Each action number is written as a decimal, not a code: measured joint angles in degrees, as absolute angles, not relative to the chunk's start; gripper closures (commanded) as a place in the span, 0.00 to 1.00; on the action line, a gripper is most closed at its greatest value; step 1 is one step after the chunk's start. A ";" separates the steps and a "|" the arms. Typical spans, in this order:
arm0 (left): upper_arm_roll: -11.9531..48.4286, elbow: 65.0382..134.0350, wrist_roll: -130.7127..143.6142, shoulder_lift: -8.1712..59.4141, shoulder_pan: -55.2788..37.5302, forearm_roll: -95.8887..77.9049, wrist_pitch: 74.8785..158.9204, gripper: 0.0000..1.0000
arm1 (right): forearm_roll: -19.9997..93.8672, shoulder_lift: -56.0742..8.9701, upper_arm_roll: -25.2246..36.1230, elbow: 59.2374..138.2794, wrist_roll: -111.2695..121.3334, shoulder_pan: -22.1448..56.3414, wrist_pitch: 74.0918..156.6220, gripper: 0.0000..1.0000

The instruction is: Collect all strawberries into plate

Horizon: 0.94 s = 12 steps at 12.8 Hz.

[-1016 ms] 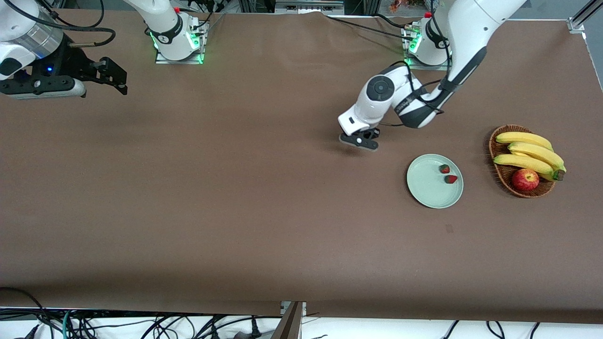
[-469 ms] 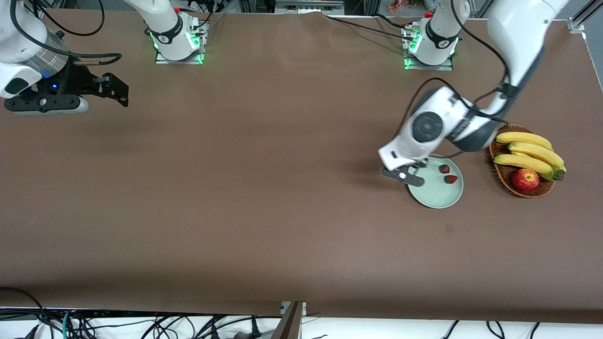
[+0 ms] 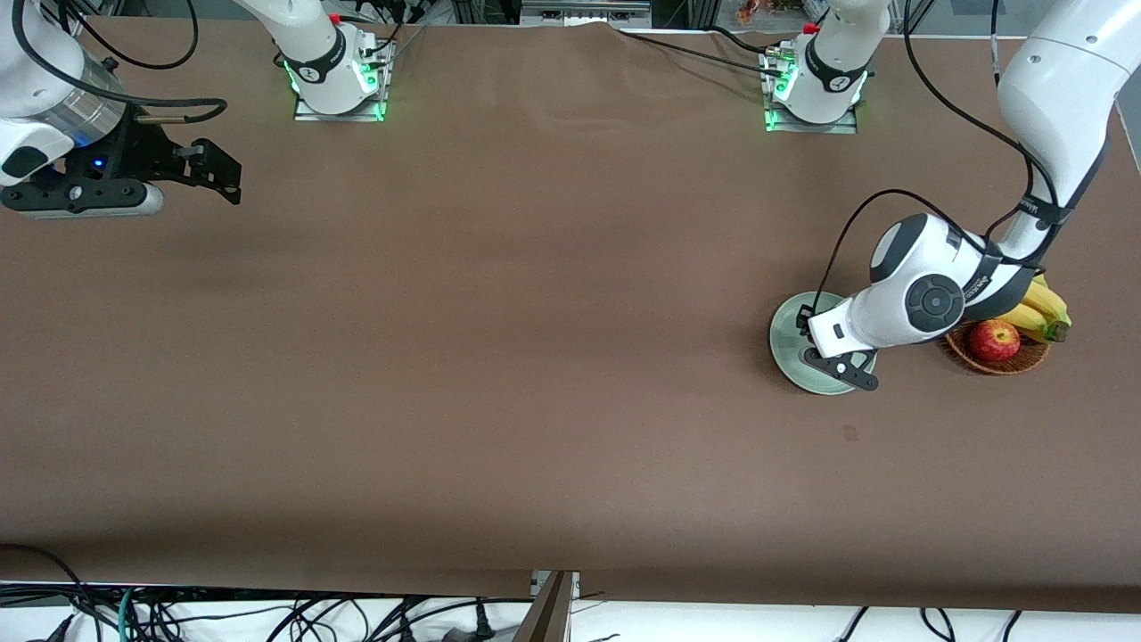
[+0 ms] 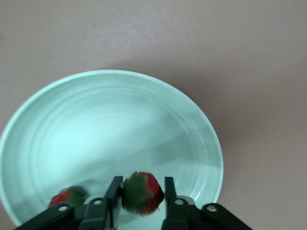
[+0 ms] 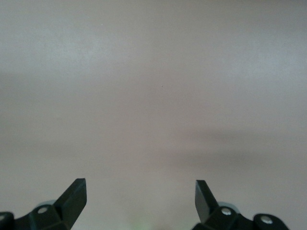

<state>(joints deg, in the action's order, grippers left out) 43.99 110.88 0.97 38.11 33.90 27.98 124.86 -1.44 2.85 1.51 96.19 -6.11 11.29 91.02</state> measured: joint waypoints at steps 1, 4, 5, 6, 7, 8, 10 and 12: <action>44.42 110.46 1.04 38.11 33.90 27.98 124.85 0.00 | -1.43 2.85 1.49 96.05 -6.10 11.30 91.02 0.00; 46.54 105.20 1.07 36.13 34.01 27.98 118.15 0.00 | -1.43 2.85 1.17 95.98 -6.11 11.37 91.04 0.00; 48.00 101.80 1.09 35.06 34.06 27.98 113.30 0.00 | -1.43 2.85 1.10 95.97 -6.11 11.37 91.04 0.00; 49.39 97.96 1.15 34.02 33.96 27.98 108.19 0.00 | -1.43 2.85 1.08 95.96 -6.11 11.37 91.05 0.00; 50.30 93.94 1.17 33.04 33.68 27.98 103.47 0.00 | -1.43 2.84 1.07 95.95 -6.11 11.37 91.05 0.00; 50.77 90.32 1.19 32.24 33.46 27.98 99.71 0.00 | -1.43 2.83 1.07 95.95 -6.11 11.37 91.06 0.00; 51.88 82.91 1.20 31.77 33.36 27.93 93.30 0.00 | -1.43 2.82 1.06 95.93 -6.11 11.37 91.07 0.00; 53.11 76.27 1.21 31.53 33.33 26.17 89.66 0.00 | -1.43 2.82 1.05 95.91 -6.11 11.37 91.08 0.00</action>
